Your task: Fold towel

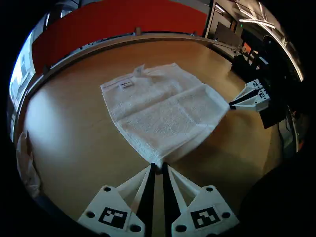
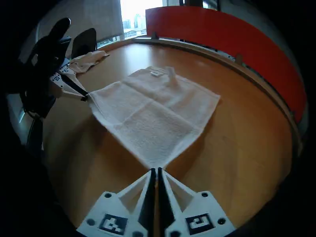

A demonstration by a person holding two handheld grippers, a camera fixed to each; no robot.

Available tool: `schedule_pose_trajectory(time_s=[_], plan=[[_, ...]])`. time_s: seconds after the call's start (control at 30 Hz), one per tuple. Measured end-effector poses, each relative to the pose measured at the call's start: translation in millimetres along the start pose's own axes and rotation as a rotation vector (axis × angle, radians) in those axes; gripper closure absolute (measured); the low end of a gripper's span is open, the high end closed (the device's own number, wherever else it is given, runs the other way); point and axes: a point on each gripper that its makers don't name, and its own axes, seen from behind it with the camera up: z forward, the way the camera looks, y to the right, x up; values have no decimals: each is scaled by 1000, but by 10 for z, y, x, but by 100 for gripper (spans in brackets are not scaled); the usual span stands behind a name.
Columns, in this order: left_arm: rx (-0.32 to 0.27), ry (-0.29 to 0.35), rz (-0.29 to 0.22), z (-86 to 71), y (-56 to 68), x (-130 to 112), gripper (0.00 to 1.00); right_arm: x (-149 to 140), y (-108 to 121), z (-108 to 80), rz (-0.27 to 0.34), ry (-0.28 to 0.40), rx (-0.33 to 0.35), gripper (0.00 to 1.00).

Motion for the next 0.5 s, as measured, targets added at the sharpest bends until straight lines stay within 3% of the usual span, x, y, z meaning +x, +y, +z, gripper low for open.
schedule_pose_trajectory(time_s=[0.5], plan=[[-2, 5, -8, -35, 22, 46, 87, 81, -20, -96, 4, 23, 4, 93]])
